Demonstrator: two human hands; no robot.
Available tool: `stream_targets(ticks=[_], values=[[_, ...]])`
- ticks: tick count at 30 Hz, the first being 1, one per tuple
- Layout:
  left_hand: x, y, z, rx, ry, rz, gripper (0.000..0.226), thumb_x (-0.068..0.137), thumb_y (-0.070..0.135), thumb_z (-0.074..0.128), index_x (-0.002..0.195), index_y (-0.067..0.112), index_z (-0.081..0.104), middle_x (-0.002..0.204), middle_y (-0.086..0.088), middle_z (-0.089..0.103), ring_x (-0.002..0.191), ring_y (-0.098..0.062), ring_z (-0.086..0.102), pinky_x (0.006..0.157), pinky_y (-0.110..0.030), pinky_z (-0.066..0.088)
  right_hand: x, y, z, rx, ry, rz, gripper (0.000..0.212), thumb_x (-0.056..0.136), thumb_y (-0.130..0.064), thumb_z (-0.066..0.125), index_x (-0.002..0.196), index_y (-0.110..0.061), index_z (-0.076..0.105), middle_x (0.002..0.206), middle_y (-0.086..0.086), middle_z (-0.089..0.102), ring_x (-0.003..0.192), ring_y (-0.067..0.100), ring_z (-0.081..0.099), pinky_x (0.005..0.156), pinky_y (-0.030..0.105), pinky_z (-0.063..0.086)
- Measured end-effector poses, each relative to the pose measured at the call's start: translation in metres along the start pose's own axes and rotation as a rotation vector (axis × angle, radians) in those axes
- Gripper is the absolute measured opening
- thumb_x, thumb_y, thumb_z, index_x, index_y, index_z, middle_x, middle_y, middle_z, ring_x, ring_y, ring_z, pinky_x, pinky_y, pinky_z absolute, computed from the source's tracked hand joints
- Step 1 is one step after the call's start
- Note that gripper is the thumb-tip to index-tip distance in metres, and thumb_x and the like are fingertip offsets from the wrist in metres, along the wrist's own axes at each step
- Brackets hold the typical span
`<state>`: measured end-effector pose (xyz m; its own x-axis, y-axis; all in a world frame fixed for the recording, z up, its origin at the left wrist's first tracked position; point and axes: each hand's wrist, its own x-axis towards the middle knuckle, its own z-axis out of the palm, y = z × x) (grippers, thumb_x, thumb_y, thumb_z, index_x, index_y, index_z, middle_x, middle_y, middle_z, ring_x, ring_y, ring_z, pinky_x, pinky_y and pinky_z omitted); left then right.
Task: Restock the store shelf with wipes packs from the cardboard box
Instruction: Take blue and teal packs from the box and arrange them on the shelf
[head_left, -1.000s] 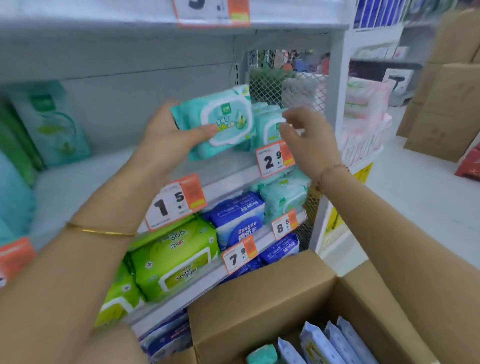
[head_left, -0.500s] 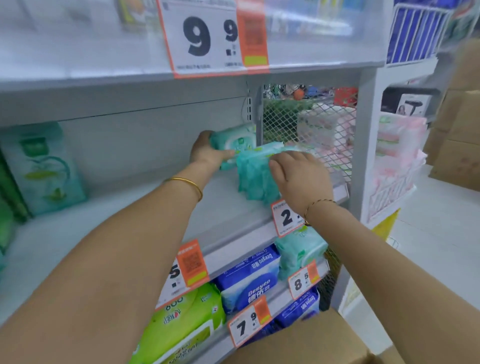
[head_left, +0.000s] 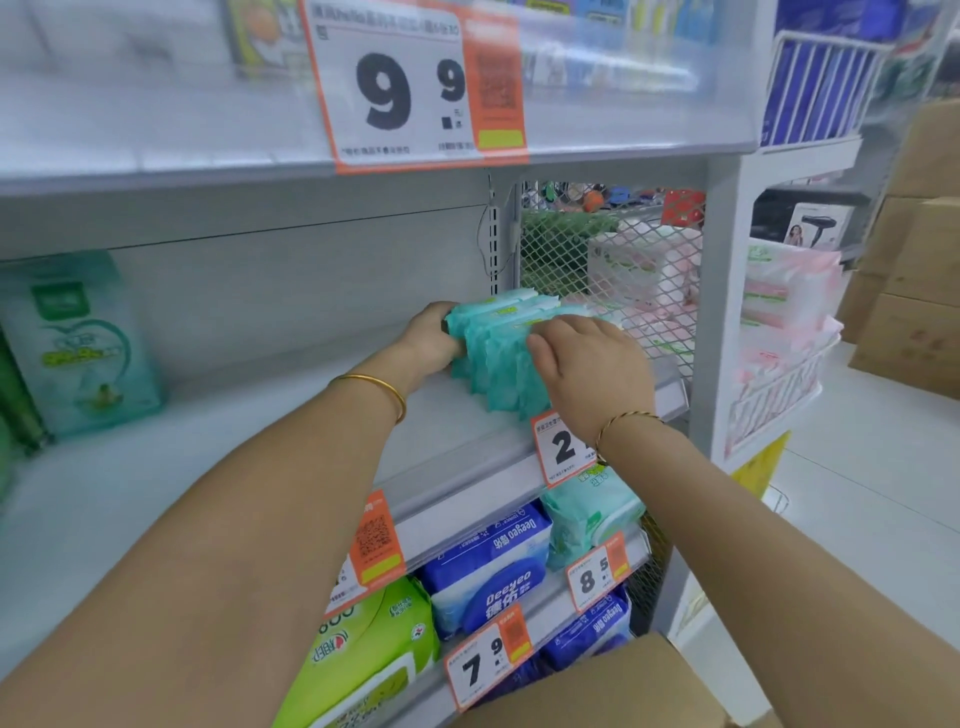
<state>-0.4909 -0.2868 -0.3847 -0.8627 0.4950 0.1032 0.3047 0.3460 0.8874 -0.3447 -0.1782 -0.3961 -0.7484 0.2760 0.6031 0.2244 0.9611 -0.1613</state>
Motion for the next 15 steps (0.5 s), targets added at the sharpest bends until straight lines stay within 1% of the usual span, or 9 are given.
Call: stream_targets(ticks=[2, 4, 5, 6, 7, 9, 11, 13, 15], values=[[-0.005, 0.005, -0.003, 0.063, 0.146, -0.038, 0.046, 0.086, -0.001, 0.057, 0.128, 0.015, 0.046, 0.120, -0.013, 0.055, 0.109, -0.027, 0.055, 0.095, -0.035, 0.046, 0.000, 0.001, -0.005, 0.022, -0.057, -0.007, 0.044, 0.101, -0.039, 0.025, 0.120, -0.019, 0.058, 0.125, 0.002, 0.058, 0.119, 0.027, 0.047, 0.100, 0.035, 0.035], [-0.027, 0.019, -0.002, 0.084, 0.398, 0.040, 0.051, 0.084, 0.001, 0.056, 0.133, 0.007, 0.043, 0.130, -0.016, 0.053, 0.117, -0.032, 0.054, 0.100, -0.038, 0.044, -0.003, 0.001, -0.013, 0.037, -0.093, -0.018, 0.042, 0.101, -0.039, 0.028, 0.129, -0.020, 0.052, 0.135, 0.003, 0.052, 0.127, 0.026, 0.042, 0.106, 0.035, 0.030], [-0.049, 0.026, 0.003, 0.048, 0.486, 0.153, 0.050, 0.082, -0.001, 0.055, 0.131, 0.005, 0.045, 0.130, -0.015, 0.053, 0.116, -0.033, 0.054, 0.100, -0.039, 0.044, -0.007, 0.000, -0.017, 0.036, -0.061, -0.037, 0.044, 0.100, -0.040, 0.028, 0.132, -0.018, 0.050, 0.139, 0.005, 0.049, 0.131, 0.026, 0.040, 0.109, 0.037, 0.028], [-0.079, 0.031, 0.010, 0.004, 0.521, 0.285, 0.049, 0.080, -0.003, 0.055, 0.128, 0.006, 0.047, 0.128, -0.013, 0.053, 0.112, -0.030, 0.056, 0.098, -0.038, 0.045, -0.016, 0.001, -0.021, 0.048, 0.038, -0.065, 0.046, 0.099, -0.040, 0.030, 0.132, -0.016, 0.051, 0.140, 0.007, 0.049, 0.132, 0.028, 0.041, 0.109, 0.040, 0.029], [-0.115, 0.032, 0.022, -0.035, 0.509, 0.405, 0.048, 0.080, -0.004, 0.055, 0.126, 0.009, 0.049, 0.125, -0.008, 0.054, 0.108, -0.024, 0.056, 0.093, -0.032, 0.047, -0.029, 0.001, -0.026, 0.079, 0.169, -0.086, 0.047, 0.097, -0.039, 0.032, 0.129, -0.013, 0.054, 0.136, 0.010, 0.052, 0.128, 0.030, 0.045, 0.107, 0.042, 0.033], [-0.191, 0.022, 0.049, -0.058, 0.356, 0.500, 0.045, 0.081, -0.003, 0.056, 0.121, 0.018, 0.050, 0.120, 0.003, 0.053, 0.101, -0.011, 0.055, 0.082, -0.022, 0.046, -0.071, 0.006, -0.037, 0.206, 0.377, -0.066, 0.041, 0.092, -0.028, 0.040, 0.122, -0.008, 0.058, 0.124, 0.013, 0.059, 0.116, 0.031, 0.052, 0.099, 0.040, 0.039], [-0.253, -0.012, 0.076, 0.029, 0.080, 0.466, 0.044, 0.081, 0.001, 0.057, 0.121, 0.019, 0.051, 0.117, 0.009, 0.051, 0.103, -0.007, 0.053, 0.082, -0.019, 0.043, -0.136, 0.015, -0.034, 0.291, 0.379, 0.009, 0.035, 0.087, -0.017, 0.044, 0.117, -0.005, 0.060, 0.114, 0.014, 0.061, 0.106, 0.026, 0.050, 0.092, 0.035, 0.039], [-0.292, -0.060, 0.099, 0.256, -0.262, 0.385, 0.047, 0.081, 0.006, 0.058, 0.126, 0.018, 0.050, 0.123, 0.005, 0.049, 0.111, -0.012, 0.051, 0.093, -0.024, 0.042, -0.211, 0.024, -0.017, 0.309, 0.223, 0.091, 0.034, 0.083, -0.013, 0.043, 0.111, -0.004, 0.061, 0.105, 0.015, 0.061, 0.098, 0.027, 0.052, 0.083, 0.036, 0.040], [-0.313, -0.103, 0.113, 0.464, -0.593, 0.311, 0.051, 0.084, 0.012, 0.057, 0.134, 0.018, 0.045, 0.133, 0.000, 0.044, 0.120, -0.017, 0.048, 0.101, -0.031, 0.040, -0.281, 0.032, 0.012, 0.260, -0.013, 0.164, 0.034, 0.079, -0.013, 0.041, 0.105, -0.008, 0.062, 0.099, 0.013, 0.061, 0.088, 0.033, 0.057, 0.071, 0.038, 0.043]])
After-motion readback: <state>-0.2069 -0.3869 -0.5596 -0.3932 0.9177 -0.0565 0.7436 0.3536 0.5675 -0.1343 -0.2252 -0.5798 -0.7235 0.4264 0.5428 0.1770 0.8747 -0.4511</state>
